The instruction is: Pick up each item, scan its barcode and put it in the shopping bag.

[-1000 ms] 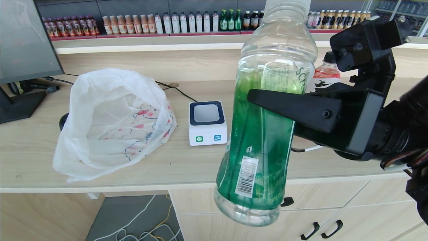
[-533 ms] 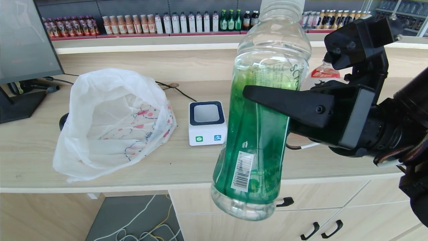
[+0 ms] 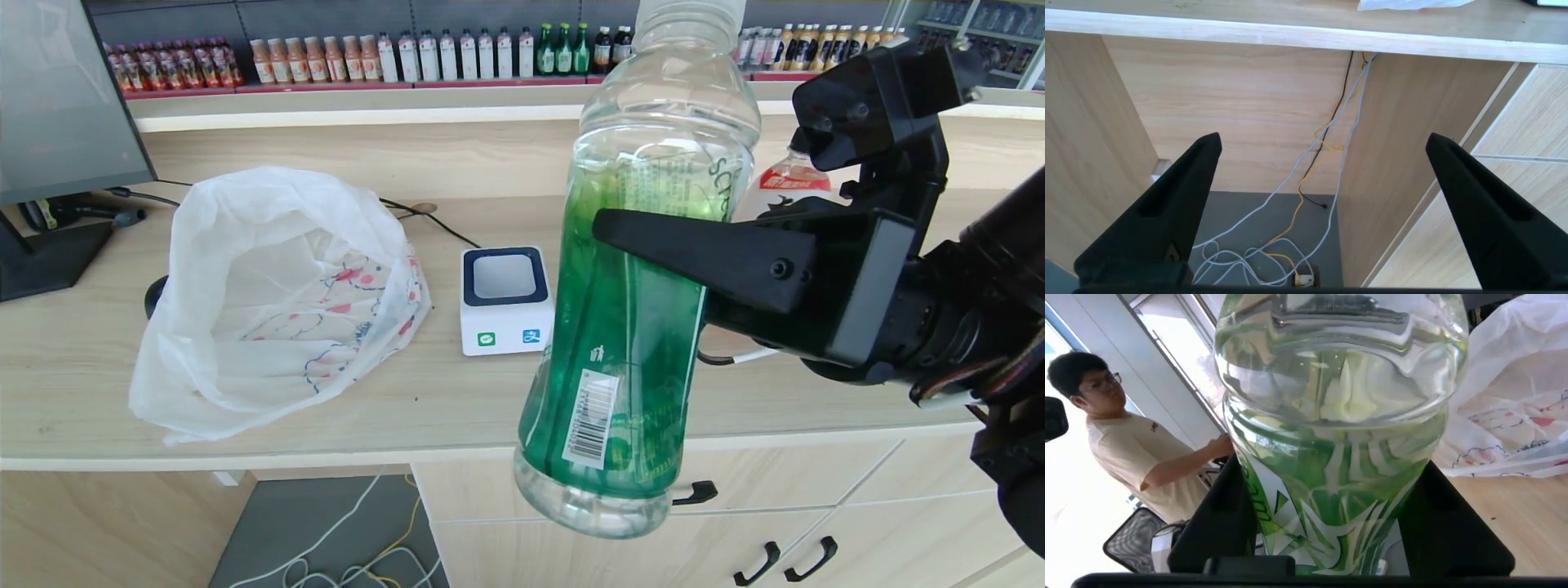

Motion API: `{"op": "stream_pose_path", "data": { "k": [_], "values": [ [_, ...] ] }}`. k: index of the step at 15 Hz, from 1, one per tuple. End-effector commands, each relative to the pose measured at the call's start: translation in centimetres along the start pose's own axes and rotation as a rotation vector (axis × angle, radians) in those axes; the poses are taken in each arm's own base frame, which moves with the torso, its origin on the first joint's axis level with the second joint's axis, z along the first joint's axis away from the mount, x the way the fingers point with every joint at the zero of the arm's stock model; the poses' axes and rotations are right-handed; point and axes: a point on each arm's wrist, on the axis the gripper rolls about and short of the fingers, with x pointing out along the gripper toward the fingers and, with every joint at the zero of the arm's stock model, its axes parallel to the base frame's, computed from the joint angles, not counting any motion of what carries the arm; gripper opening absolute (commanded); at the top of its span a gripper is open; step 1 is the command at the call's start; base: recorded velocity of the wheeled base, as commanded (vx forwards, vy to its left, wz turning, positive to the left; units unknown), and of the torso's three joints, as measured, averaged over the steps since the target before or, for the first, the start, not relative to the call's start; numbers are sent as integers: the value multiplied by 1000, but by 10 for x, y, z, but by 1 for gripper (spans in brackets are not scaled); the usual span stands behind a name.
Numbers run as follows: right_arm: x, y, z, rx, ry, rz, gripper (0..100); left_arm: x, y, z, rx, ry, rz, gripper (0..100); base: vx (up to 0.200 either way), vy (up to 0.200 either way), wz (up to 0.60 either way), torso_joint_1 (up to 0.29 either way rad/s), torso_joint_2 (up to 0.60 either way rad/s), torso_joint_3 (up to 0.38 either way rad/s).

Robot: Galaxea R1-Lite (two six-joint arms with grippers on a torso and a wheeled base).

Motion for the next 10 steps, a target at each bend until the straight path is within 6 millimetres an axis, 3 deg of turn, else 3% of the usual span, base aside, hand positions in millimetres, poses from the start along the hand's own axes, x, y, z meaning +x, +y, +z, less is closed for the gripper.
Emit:
{"op": "stream_pose_path", "data": {
  "k": [1,5,10],
  "values": [
    [0,0,0,2,2,0,0,0,0,0,0,-1,0,100,0,0,0,0,0,0],
    [0,-1,-1,-13,-5,4,0,0,0,0,0,-1,0,100,0,0,0,0,0,0],
    [-13,0,-18,-102,-22,9,0,0,0,0,1,-1,0,100,0,0,0,0,0,0]
  ]
}}
